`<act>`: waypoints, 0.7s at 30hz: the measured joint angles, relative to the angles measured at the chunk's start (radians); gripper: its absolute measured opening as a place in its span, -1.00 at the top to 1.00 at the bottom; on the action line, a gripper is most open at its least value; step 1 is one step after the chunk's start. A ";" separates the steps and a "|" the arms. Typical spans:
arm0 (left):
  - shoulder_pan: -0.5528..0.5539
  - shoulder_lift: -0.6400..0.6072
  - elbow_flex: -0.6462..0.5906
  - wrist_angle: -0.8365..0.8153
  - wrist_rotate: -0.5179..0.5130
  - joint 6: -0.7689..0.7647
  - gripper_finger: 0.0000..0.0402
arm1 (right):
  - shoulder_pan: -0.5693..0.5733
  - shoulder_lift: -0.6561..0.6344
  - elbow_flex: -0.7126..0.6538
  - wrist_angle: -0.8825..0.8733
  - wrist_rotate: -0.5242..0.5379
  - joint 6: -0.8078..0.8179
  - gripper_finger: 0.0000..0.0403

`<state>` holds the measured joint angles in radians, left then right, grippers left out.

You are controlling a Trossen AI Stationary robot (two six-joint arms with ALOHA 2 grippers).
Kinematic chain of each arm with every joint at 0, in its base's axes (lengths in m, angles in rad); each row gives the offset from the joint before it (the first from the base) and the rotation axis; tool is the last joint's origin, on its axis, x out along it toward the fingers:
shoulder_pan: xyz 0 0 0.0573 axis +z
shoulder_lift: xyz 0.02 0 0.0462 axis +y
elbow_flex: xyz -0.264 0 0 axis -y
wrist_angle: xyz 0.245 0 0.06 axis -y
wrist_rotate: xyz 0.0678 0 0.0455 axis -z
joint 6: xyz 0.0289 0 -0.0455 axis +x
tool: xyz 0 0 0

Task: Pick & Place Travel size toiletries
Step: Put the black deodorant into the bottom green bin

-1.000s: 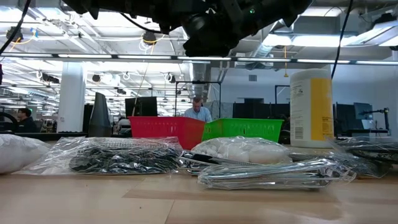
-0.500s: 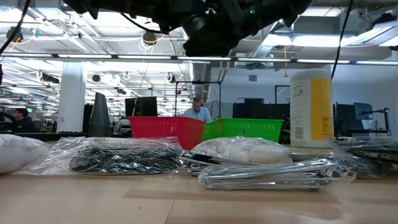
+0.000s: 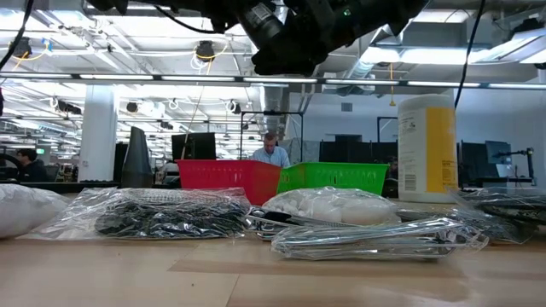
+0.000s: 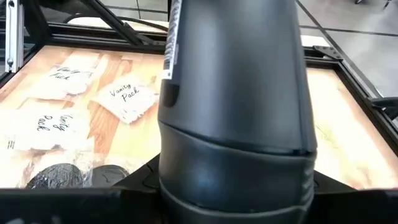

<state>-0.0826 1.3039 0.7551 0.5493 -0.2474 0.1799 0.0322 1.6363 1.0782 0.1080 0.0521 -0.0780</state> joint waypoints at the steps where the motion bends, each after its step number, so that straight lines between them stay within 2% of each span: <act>1: 0.000 -0.008 0.000 0.003 -0.001 0.000 0.09 | 0.000 0.000 0.000 -0.003 0.000 0.000 0.21; 4: -0.001 -0.036 0.000 -0.008 -0.035 0.023 0.06 | -0.003 -0.005 0.000 -0.023 0.000 0.001 0.21; 9: -0.001 -0.077 0.000 -0.115 -0.089 0.026 0.04 | -0.022 -0.037 0.000 -0.107 0.009 0.005 0.22; 18: -0.016 -0.122 0.001 -0.220 -0.114 0.010 0.09 | -0.076 -0.067 0.000 -0.371 0.035 0.081 0.22; 21: -0.016 -0.121 0.001 -0.248 -0.116 -0.007 0.11 | -0.087 -0.067 -0.013 -0.399 0.035 0.122 0.22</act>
<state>-0.0982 1.1828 0.7563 0.3018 -0.3632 0.1730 -0.0552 1.5692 1.0650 -0.2906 0.0872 0.0440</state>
